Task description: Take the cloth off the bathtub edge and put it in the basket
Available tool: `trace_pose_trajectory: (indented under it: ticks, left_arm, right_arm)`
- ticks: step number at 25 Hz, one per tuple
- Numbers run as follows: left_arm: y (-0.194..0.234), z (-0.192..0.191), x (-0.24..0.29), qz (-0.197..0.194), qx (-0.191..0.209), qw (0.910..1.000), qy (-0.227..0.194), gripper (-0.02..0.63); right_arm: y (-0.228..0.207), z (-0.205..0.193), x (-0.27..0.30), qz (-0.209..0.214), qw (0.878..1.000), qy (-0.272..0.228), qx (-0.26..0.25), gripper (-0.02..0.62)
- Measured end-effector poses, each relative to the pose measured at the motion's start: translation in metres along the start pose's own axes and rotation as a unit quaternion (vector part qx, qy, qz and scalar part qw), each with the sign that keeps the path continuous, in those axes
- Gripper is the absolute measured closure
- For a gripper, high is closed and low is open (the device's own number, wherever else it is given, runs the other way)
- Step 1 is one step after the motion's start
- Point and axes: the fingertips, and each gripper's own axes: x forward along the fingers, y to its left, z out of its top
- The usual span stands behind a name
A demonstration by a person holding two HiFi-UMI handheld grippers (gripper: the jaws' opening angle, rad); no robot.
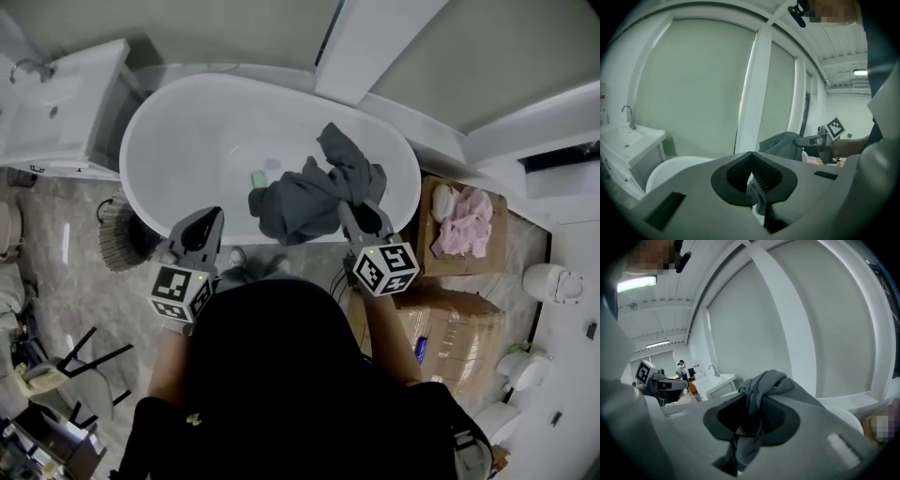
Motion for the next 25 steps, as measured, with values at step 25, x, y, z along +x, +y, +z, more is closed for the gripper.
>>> trace_pose_trajectory:
  ticks: [25]
  left_arm:
    - [0.067, -0.052, -0.195, 0.242, -0.076, 0.9662, -0.045, 0.594]
  right_arm:
    - [0.234, 0.013, 0.083, 0.289, 0.952, 0.034, -0.096, 0.519]
